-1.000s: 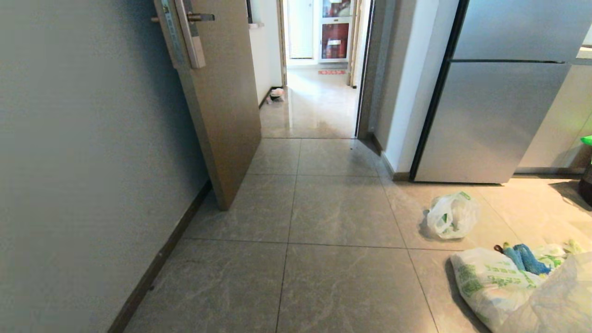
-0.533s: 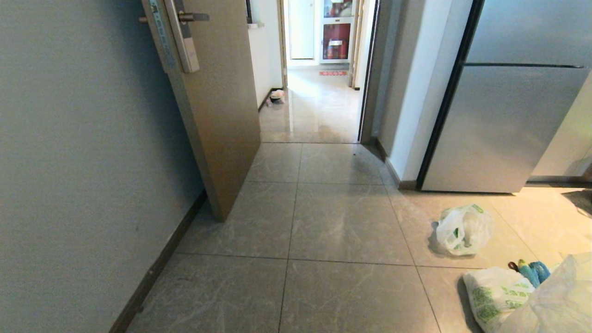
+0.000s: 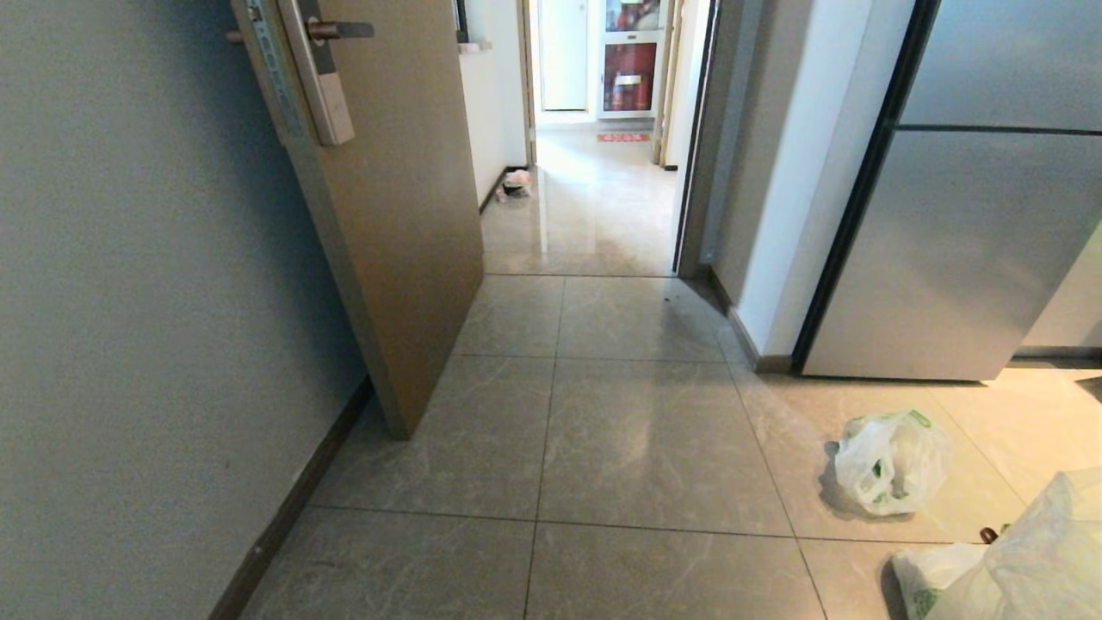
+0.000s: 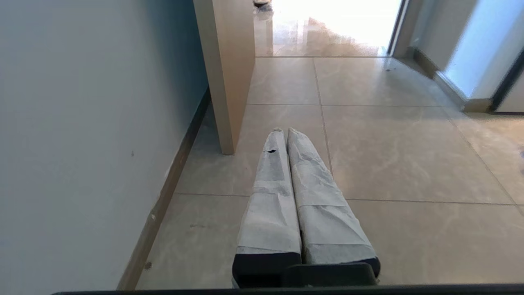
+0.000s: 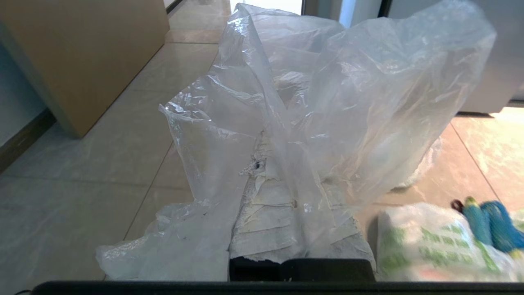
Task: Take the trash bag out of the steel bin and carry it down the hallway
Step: Put the trash bag at the door
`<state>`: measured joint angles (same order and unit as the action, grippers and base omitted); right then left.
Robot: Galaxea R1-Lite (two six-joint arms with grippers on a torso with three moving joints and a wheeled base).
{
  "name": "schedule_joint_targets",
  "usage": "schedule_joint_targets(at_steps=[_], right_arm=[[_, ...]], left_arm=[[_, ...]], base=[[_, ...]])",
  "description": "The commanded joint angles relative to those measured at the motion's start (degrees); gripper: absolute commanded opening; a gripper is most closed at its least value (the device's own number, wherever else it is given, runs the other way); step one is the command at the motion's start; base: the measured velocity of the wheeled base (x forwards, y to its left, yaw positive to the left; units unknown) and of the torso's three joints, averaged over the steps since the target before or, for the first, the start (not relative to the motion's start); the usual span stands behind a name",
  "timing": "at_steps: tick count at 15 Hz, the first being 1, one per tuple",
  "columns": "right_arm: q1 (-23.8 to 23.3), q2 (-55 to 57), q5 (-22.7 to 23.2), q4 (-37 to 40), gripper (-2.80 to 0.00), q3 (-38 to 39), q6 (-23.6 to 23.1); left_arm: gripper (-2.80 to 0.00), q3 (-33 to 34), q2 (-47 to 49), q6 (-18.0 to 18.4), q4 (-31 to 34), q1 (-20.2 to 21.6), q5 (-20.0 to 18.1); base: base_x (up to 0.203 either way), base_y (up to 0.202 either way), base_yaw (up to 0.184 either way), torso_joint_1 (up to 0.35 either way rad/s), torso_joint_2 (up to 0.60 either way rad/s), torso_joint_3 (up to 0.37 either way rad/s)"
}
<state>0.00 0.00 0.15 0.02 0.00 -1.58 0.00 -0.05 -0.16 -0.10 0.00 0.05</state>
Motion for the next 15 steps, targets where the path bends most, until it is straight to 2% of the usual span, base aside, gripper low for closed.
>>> schedule_joint_targets(at_steps=[1, 15], right_arm=[[0.0, 0.1, 0.0, 0.0, -2.8, 0.0, 0.0], [0.0, 0.1, 0.0, 0.0, -2.8, 0.0, -0.1]], left_arm=[[-2.8, 0.0, 0.0, 0.0, 0.0, 0.0, 0.0], [-2.8, 0.0, 0.0, 0.0, 0.0, 0.0, 0.0]], base=[[0.191, 0.0, 0.0, 0.007, 0.0, -0.002], [0.194, 0.0, 0.001, 0.003, 0.0, 0.003]])
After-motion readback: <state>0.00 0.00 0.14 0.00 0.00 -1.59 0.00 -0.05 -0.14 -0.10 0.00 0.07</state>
